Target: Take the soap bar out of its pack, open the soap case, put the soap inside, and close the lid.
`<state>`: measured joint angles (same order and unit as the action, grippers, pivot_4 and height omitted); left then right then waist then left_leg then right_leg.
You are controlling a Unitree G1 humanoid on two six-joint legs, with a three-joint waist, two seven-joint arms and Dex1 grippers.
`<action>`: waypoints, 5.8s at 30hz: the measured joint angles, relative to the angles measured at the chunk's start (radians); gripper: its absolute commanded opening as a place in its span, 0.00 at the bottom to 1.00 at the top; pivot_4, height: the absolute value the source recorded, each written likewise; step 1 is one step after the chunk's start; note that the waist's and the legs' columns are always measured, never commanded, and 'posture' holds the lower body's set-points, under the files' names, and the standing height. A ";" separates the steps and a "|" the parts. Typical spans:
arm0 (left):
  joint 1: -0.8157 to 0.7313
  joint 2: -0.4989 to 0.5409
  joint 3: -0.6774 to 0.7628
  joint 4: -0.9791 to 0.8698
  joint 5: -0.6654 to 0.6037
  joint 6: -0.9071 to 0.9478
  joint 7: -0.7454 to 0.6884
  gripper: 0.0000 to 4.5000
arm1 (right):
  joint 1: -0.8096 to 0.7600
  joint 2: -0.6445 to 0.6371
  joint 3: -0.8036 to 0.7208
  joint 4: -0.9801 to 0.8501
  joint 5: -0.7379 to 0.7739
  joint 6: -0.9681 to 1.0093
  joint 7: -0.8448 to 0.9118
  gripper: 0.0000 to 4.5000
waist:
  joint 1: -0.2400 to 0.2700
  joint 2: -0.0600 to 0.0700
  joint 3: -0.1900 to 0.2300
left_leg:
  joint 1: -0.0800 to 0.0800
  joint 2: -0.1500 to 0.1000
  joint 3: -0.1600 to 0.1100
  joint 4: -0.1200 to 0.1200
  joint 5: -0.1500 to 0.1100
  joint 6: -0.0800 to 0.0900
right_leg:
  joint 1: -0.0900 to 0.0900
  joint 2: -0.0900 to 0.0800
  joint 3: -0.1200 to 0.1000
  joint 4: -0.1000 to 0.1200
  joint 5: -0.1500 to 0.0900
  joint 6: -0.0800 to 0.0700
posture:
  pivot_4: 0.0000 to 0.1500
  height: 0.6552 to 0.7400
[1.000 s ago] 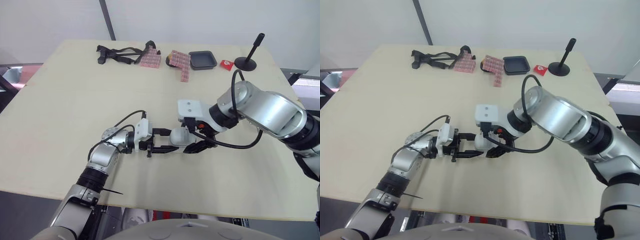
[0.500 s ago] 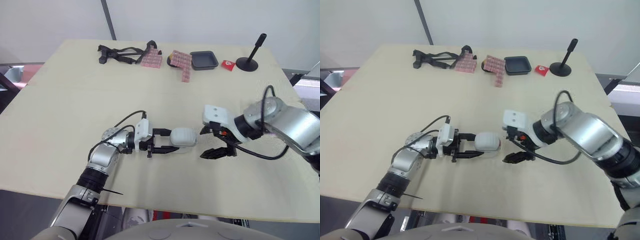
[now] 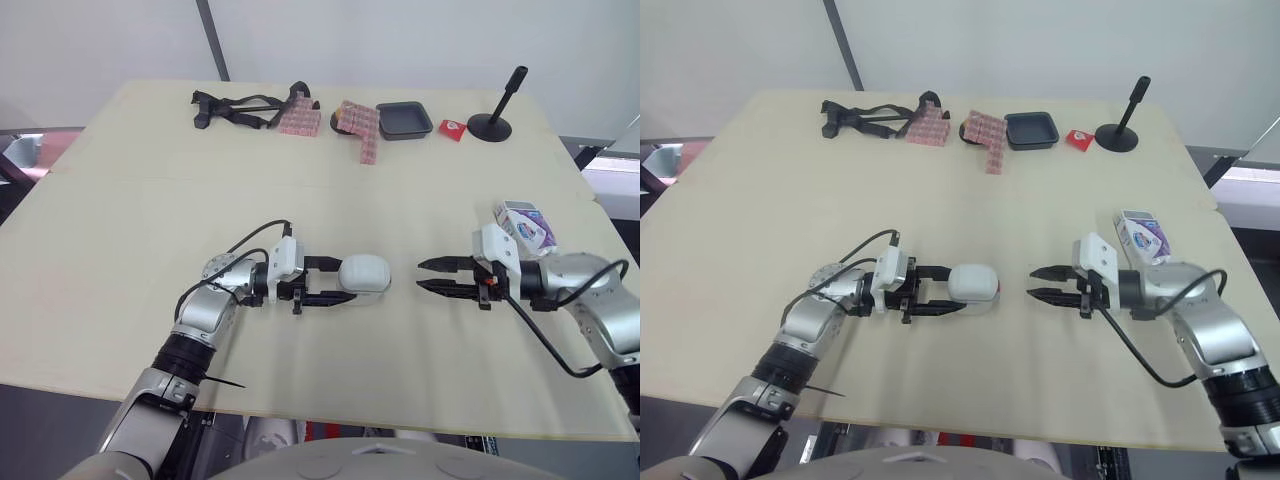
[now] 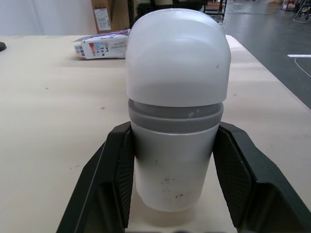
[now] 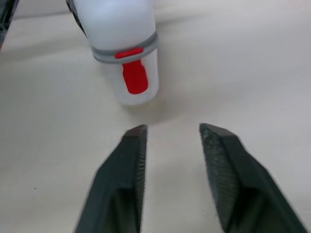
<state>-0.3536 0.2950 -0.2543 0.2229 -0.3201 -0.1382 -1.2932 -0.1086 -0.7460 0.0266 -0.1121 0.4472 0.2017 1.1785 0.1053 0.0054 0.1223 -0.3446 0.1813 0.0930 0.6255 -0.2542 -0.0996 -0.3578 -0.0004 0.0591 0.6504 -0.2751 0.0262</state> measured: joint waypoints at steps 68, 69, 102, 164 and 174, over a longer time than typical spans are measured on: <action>0.008 0.007 0.001 -0.005 -0.001 0.004 0.020 0.42 | -0.167 0.130 0.124 -0.236 -0.044 0.017 -0.113 0.00 | -0.028 0.000 0.000 | 0.004 -0.001 0.000 -0.004 0.001 0.000 | 0.003 -0.001 -0.001 -0.004 0.000 0.000 | 1.00 1.00; 0.008 0.007 0.001 -0.005 -0.001 0.004 0.020 0.42 | -0.167 0.128 0.125 -0.234 -0.046 0.014 -0.112 0.00 | -0.028 0.000 0.000 | 0.004 -0.001 0.000 -0.004 0.001 0.000 | 0.003 -0.001 -0.001 -0.004 0.000 0.000 | 1.00 1.00; 0.011 0.011 0.007 -0.055 -0.042 0.144 0.051 0.42 | -0.047 0.130 -0.053 -0.111 0.050 -0.062 -0.089 0.78 | -0.022 -0.001 0.000 | 0.004 -0.001 0.000 -0.015 0.001 -0.001 | 0.006 0.000 -0.003 -0.014 0.000 0.000 | 1.00 1.00; -0.132 0.273 0.056 -0.248 -0.457 1.326 0.415 0.99 | 0.136 0.136 -0.048 -0.006 0.040 -0.318 0.063 1.00 | -0.056 0.000 0.002 | 0.013 -0.002 -0.003 -0.032 0.008 -0.005 | 0.015 0.000 -0.007 -0.031 0.004 -0.002 | 1.00 1.00; 0.027 0.353 0.134 -0.223 -0.151 0.634 0.310 0.99 | 0.115 0.133 -0.089 0.071 0.029 -0.274 -0.033 1.00 | -0.022 0.001 0.003 | 0.002 -0.001 -0.005 -0.032 0.003 -0.003 | 0.015 0.006 -0.012 -0.041 0.004 0.000 | 1.00 1.00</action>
<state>-0.3261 0.6482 -0.1206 0.0002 -0.4710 0.4961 -0.9832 0.0063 -0.6129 -0.0620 -0.0410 0.4762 -0.0723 1.1459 0.0832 0.0067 0.1256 -0.3422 0.1801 0.0877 0.5931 -0.2514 -0.1024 -0.3431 0.0059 0.0473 0.6091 -0.2710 0.0261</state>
